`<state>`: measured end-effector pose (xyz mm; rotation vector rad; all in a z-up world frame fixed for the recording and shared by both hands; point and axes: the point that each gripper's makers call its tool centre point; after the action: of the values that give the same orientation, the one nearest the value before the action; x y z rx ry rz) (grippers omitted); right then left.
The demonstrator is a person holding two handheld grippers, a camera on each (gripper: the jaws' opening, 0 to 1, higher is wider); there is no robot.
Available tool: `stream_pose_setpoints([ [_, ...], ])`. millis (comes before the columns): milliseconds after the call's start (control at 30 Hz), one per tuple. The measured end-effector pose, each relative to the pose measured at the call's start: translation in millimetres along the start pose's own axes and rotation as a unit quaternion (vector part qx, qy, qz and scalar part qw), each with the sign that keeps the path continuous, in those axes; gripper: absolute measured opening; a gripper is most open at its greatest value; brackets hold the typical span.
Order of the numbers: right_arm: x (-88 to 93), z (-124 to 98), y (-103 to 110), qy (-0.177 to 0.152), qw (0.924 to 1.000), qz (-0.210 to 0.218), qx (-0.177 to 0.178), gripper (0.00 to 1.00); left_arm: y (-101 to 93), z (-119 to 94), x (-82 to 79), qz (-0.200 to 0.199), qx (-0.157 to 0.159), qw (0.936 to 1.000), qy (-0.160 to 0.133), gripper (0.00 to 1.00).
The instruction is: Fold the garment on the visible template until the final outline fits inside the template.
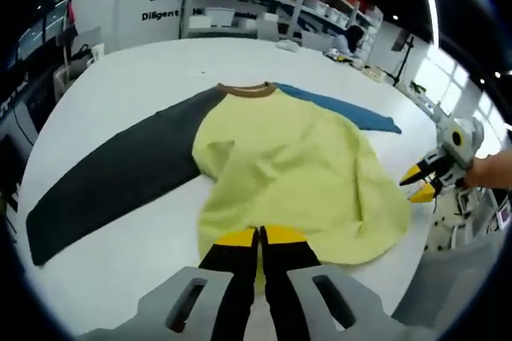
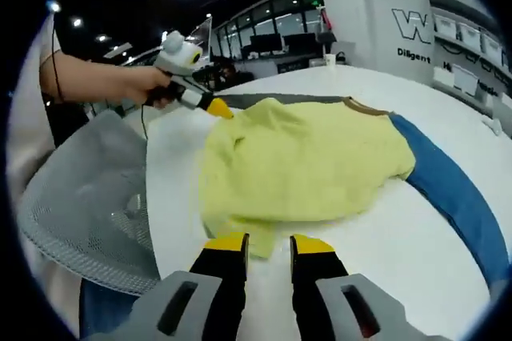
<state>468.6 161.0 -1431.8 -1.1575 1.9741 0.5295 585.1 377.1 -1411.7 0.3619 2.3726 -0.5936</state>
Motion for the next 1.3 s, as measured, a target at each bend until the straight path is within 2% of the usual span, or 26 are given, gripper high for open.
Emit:
stream_pose_setpoints([
  [33,0.6,3.0,4.2,-0.005,1.0000,-0.006,-0.003,0.17,-0.3,-1.2,0.9,0.007,0.002,1.0000,0.001,0.02],
  [100,6.1,7.3,5.6,0.010,0.9997,-0.022,-0.004,0.20,-0.1,-5.4,1.6,0.011,0.004,0.9999,-0.001,0.03],
  [200,1.5,11.7,0.1,0.001,0.9998,-0.021,0.001,0.18,2.3,-14.5,-0.2,0.019,0.002,0.9998,-0.010,0.03],
  [333,1.1,17.8,-2.0,0.005,0.9995,-0.031,0.002,0.17,12.5,-29.6,-1.3,0.021,-0.006,0.9996,-0.019,0.02],
  [400,-3.5,17.7,-3.7,0.005,0.9993,-0.037,0.000,0.14,20.3,-37.7,-0.9,0.019,-0.013,0.9995,-0.021,0.03],
  [500,-1.6,17.4,-2.9,0.013,0.9982,-0.058,0.002,0.01,35.8,-42.9,3.6,0.019,-0.025,0.9994,-0.016,0.03],
  [600,-2.2,14.5,-1.2,0.013,0.9982,-0.058,0.002,0.00,42.9,-40.6,14.2,0.028,-0.026,0.9993,0.005,0.09],
  [700,-0.9,5.2,0.7,0.020,0.9981,-0.058,0.000,0.00,34.6,-33.5,31.8,0.061,-0.008,0.9972,0.043,0.23],
  [767,-2.4,-5.6,2.4,0.020,0.9981,-0.059,0.002,0.00,24.8,-28.4,40.0,0.086,0.001,0.9948,0.055,0.31],
  [867,-0.3,-21.5,5.4,0.022,0.9981,-0.058,0.004,0.00,13.9,-20.9,48.5,0.089,0.008,0.9940,0.063,0.37],
  [1000,9.9,-43.3,5.6,0.030,0.9978,-0.057,0.017,0.00,2.5,-11.9,55.0,0.086,0.015,0.9940,0.065,0.37],
  [1167,25.3,-55.5,8.7,0.044,0.9975,-0.051,0.024,0.00,-2.3,-8.8,58.4,0.104,0.006,0.9927,0.062,0.36],
  [1267,29.8,-58.0,8.4,0.049,0.9972,-0.047,0.031,0.00,-3.9,-11.4,60.2,0.116,0.009,0.9913,0.061,0.30],
  [1300,29.9,-59.2,7.5,0.048,0.9972,-0.045,0.035,0.00,-2.4,-12.8,60.4,0.122,0.007,0.9908,0.059,0.25],
])
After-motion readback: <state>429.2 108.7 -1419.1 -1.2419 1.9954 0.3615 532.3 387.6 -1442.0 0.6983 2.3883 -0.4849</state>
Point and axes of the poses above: the point that each gripper's makers call its tool centre point, and the gripper's own axes: z roughly forward along the fingers, y roughly to its left, x roughly out of its underside, and after that the axes turned 11 degrees about -z, right-handed
